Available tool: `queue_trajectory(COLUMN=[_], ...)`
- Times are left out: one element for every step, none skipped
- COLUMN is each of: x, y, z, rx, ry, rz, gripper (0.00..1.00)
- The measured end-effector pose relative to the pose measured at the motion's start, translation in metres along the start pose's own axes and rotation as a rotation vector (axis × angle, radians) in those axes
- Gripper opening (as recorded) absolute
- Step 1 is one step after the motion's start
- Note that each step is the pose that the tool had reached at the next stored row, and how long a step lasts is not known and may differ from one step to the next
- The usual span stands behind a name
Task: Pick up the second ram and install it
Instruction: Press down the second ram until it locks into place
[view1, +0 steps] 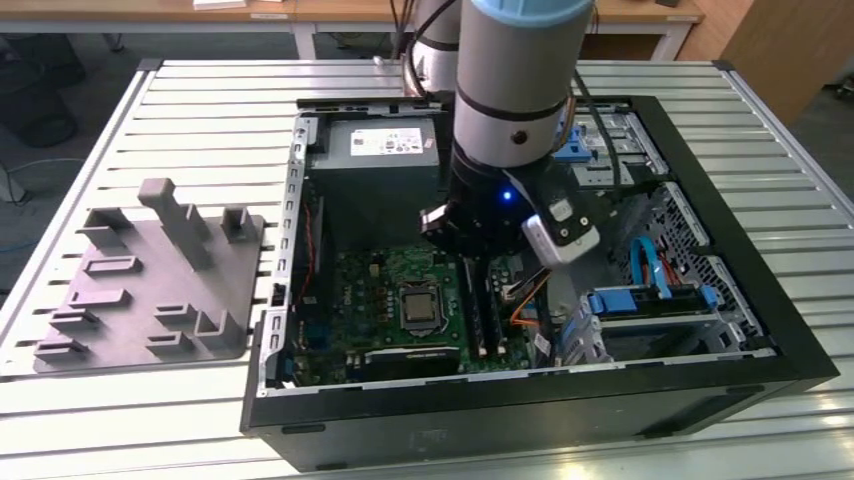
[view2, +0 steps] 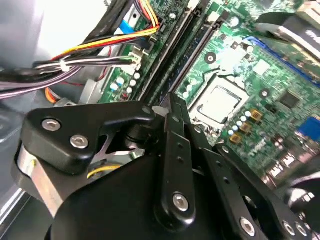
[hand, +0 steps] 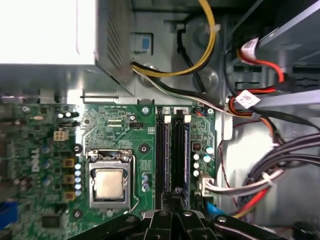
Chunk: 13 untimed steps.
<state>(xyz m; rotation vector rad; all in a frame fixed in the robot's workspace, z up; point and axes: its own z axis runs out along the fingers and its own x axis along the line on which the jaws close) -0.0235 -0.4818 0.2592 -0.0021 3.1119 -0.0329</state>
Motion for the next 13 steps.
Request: queue_trajectory(x=[-0.0001, -0.0002, -0.0003, -0.0003, -0.0003, -0.0003, -0.0003, -0.0003, -0.0003, -0.0003, -0.0003, -0.0003, -0.0003], y=[-0.0001, -0.0002, -0.0002, -0.0002, -0.0002, -0.0002, -0.0002, -0.0002, -0.0003, -0.0002, -0.0002, -0.0002, -0.0002], z=[-0.0045, -0.0088, -0.0109, -0.0111, -0.0110, -0.0110, -0.0111, -0.0111, -0.0111, -0.0112, -0.0112, -0.0112, -0.0112], rx=[0.0000, -0.0001, 0.0001, 0.0000, -0.0002, -0.0002, -0.0002, -0.0002, -0.0001, -0.0001, -0.0001, -0.0001, -0.0001], ry=[0.0000, 0.0000, 0.0001, 0.0000, 0.0000, -0.0001, 0.0000, -0.0001, 0.0000, 0.0000, 0.0000, 0.0000, 0.0000], rz=[0.000, 0.000, 0.000, 0.000, 0.000, 0.000, 0.000, 0.000, 0.000, 0.000, 0.000, 0.000, 0.000], gripper=[0.10, 0.10, 0.10, 0.10, 0.10, 0.10, 0.10, 0.10, 0.10, 0.10, 0.10, 0.10, 0.10])
